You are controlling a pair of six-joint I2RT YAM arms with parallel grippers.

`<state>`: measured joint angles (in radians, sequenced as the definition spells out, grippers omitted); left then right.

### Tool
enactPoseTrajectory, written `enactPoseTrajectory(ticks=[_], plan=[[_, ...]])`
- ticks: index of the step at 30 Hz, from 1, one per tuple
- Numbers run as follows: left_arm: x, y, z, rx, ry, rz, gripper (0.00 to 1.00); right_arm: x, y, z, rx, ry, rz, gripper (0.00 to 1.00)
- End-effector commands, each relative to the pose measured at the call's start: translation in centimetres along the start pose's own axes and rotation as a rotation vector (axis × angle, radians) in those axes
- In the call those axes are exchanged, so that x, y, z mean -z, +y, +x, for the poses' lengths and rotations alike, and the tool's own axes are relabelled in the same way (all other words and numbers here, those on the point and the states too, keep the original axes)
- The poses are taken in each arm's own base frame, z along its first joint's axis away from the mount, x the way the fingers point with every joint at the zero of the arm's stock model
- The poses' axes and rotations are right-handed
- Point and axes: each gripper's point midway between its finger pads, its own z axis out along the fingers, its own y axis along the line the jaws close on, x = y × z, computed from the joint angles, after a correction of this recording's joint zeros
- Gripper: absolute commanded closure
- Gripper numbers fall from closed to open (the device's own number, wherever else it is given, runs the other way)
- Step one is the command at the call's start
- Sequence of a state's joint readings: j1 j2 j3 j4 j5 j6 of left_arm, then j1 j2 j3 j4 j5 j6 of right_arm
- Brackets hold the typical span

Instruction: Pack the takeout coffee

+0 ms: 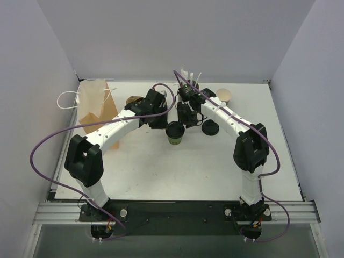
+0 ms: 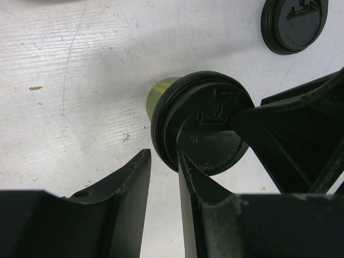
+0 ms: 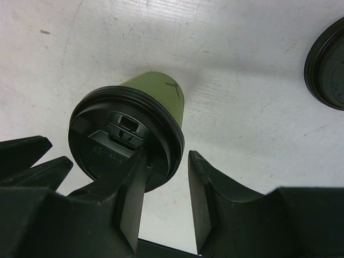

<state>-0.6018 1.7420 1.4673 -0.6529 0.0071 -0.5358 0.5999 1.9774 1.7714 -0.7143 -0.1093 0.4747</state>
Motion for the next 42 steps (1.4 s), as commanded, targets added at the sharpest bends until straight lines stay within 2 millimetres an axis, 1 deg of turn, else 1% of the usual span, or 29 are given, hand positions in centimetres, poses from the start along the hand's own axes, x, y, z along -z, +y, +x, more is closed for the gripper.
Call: enactPoseTrajectory(ticks=[1, 7, 10, 14, 17, 25, 27, 32, 34, 37, 41, 42], plan=[[0.8, -1.4, -0.8, 0.006, -0.025, 0.058, 0.62, 2.1, 0.3, -0.4, -0.014, -0.036, -0.019, 0.69], [1.5, -1.8, -1.0, 0.017, -0.035, 0.079, 0.62, 2.3, 0.6, -0.7, -0.008, -0.049, -0.023, 0.74], [1.6, -2.1, -0.8, 0.024, -0.034, 0.090, 0.62, 1.9, 0.7, -0.5, -0.004, -0.040, -0.019, 0.75], [1.2, -2.3, -0.2, 0.040, -0.017, 0.098, 0.62, 1.5, 0.7, -0.3, -0.005, -0.028, -0.015, 0.77], [1.1, -2.6, 0.0, 0.049, -0.016, 0.109, 0.62, 1.3, 0.8, -0.1, -0.003, -0.024, -0.014, 0.78], [0.5, -2.4, 0.7, 0.082, -0.003, 0.111, 0.62, 1.1, 0.8, 0.1, -0.001, -0.018, -0.009, 0.81], [0.3, -2.5, 0.8, 0.088, -0.001, 0.113, 0.63, 1.0, 0.9, 0.2, 0.003, -0.015, -0.009, 0.81], [0.5, -2.7, 0.5, 0.095, -0.012, 0.123, 0.64, 0.8, 0.9, 0.4, 0.007, -0.010, -0.005, 0.81], [0.2, -2.5, 0.5, 0.095, -0.009, 0.112, 0.66, 0.7, 0.9, 0.5, 0.006, -0.007, -0.003, 0.81], [-0.4, -2.3, 0.8, 0.102, -0.002, 0.100, 0.66, 0.6, 0.9, 0.6, 0.007, -0.004, -0.004, 0.82], [-1.2, -1.8, 1.6, 0.114, 0.011, 0.083, 0.67, 0.4, 0.8, 0.9, 0.008, 0.007, 0.000, 0.82], [-1.5, -1.4, 2.2, 0.117, 0.021, 0.072, 0.67, 0.2, 0.8, 1.0, 0.008, 0.010, 0.001, 0.82]])
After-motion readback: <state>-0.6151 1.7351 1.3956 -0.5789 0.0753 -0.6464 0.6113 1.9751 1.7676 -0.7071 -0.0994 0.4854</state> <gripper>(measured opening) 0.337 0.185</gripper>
